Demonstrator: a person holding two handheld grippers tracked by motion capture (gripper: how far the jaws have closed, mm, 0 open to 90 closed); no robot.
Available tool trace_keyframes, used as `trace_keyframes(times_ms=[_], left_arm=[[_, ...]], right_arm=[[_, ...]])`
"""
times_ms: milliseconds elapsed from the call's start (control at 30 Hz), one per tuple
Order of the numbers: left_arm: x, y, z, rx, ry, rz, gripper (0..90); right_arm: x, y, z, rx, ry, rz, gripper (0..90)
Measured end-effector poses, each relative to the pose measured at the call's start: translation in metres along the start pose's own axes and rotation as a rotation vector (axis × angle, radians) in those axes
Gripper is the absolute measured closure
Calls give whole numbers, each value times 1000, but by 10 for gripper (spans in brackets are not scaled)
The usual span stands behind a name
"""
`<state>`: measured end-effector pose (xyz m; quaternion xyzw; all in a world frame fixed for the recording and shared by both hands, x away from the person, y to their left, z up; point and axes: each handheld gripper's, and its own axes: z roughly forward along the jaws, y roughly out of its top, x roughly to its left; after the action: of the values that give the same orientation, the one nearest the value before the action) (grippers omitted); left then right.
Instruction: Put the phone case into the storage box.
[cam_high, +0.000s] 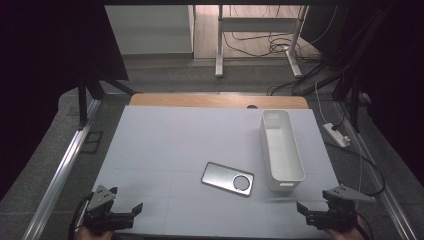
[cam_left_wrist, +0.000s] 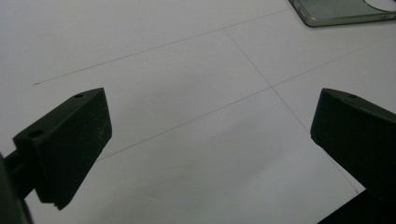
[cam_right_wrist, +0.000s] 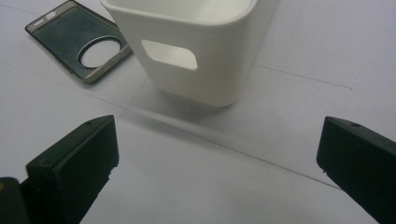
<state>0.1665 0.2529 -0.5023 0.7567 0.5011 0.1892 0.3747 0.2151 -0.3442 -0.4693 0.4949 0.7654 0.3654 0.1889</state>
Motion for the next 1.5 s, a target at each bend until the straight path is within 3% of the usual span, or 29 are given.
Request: trace_keyframes(times_ms=[767,933,1033,1100,1233,1333,1500], left_arm=[[3,1,1,17,-49,-11,0],[6,2,3,37,-91,-11,0],[6,4,5,21,-121,-15,0],[6,7,7,22,-130,-7,0],[5,15,8,10,-106,10,0],[6,18,10,13,-126,-6,0],[2,24,15,31,-139,17,0]], right_arm=[[3,1,1,0,3,-26,0],[3,0,0,-6,-3,-27,0],[4,1,0,-3,-1,-33,0],[4,1,1,1,-4,-34,0],[3,1,0,-13,-1,-23,0],[3,1,0,-18,-1,-24,0],[3,1,1,-14,1,-34,0]])
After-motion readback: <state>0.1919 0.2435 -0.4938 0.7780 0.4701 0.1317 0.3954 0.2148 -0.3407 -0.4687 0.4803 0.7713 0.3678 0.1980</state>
